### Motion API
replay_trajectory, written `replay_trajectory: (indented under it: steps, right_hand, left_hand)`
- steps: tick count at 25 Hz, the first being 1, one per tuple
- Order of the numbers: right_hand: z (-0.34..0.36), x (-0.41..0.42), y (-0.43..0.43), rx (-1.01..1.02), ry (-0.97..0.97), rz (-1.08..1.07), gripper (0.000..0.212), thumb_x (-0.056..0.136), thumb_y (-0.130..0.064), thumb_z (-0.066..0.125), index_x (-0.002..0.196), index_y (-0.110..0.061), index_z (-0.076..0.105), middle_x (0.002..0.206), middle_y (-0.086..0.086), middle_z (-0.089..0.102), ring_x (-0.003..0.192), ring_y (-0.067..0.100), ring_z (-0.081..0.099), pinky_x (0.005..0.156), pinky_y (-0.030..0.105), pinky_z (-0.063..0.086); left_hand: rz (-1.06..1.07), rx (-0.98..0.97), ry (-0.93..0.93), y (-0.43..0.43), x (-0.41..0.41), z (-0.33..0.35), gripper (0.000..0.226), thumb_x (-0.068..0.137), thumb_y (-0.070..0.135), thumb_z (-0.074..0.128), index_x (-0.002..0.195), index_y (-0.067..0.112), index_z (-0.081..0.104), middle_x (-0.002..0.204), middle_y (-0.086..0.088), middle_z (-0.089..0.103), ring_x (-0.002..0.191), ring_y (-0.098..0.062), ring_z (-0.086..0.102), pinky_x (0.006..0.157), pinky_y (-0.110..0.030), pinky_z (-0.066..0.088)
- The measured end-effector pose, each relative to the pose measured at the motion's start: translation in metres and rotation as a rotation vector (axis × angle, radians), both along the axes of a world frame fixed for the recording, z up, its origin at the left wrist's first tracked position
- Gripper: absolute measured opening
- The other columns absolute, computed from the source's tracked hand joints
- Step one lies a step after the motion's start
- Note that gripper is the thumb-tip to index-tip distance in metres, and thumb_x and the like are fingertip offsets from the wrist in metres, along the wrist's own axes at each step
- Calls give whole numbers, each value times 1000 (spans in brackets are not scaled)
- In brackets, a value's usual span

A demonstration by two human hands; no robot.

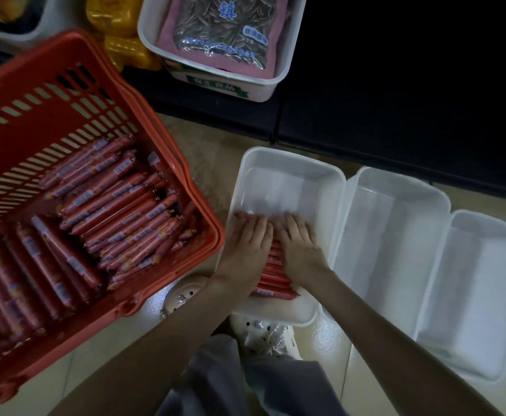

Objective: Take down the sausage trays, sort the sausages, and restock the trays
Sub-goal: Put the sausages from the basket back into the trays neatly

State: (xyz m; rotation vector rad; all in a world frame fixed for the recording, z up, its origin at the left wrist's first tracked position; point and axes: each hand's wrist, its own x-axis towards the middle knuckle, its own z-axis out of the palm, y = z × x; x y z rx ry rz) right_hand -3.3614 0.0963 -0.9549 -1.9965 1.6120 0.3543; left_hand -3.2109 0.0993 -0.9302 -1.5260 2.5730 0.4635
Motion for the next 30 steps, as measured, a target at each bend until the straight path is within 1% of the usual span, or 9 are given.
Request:
replay_trajectory:
  steps: [2,7,11,13,16,20,24,26,30]
  right_hand:
    - [28,4,-8,-69,-113,-92,69,96,-22,41,152,-18,-1,156,7,13,144,22,8,118,36,6]
    - [124,42,-34,-351,-448,-138,64,93,-21,48,149,-14,19,142,8,34,127,17,28,112,32,23]
    - [182,111,-56,-575,-535,63,57,93,-24,44,144,-7,23,138,11,37,124,22,34,108,30,23]
    - [183,150,-64,-616,-486,216,61,89,-21,46,143,-4,24,140,13,38,124,25,36,107,33,24]
    - [157,193,-64,-538,-345,383,69,82,-13,49,146,-9,25,144,13,41,133,27,34,112,34,19]
    - [114,223,-73,-460,-153,504,64,80,-11,30,144,-12,37,143,13,46,132,28,44,110,38,33]
    - [83,243,-92,72,209,659,96,85,-6,59,150,-10,-11,159,10,-11,147,25,-2,119,36,4]
    - [72,251,-92,69,225,658,99,79,-8,67,150,-11,-2,157,11,-3,143,27,9,117,35,13]
    - [65,252,-92,-67,175,850,67,81,-18,65,139,-14,31,142,4,33,131,23,27,106,32,27]
  left_hand:
    - [-16,-58,192,-1,8,54,48,80,21,51,126,6,56,130,-12,56,108,-26,59,88,-38,52]
    - [223,-295,561,3,89,171,33,90,14,47,122,8,53,123,-8,55,110,-21,52,97,-30,40]
    - [556,-168,284,-18,157,135,55,84,38,42,125,3,52,120,-19,52,107,-36,51,95,-38,39]
    - [563,170,-80,-32,168,96,86,78,59,42,145,7,27,141,-22,34,127,-40,37,105,-46,34]
    - [464,443,-414,-44,172,55,101,84,52,57,150,12,-7,156,-15,-2,143,-36,6,113,-54,16]
    - [443,303,-484,-41,172,42,85,95,37,48,149,7,-10,155,-18,1,141,-35,11,111,-54,21]
    - [627,386,-435,-39,181,38,94,80,52,65,143,4,15,139,-16,30,127,-32,34,103,-42,35]
    - [665,427,-309,-35,188,33,87,73,52,71,133,5,28,131,-13,40,121,-28,42,95,-36,42]
    - [499,372,-263,-25,189,30,61,87,41,61,130,6,36,129,-10,50,122,-27,46,92,-35,44]
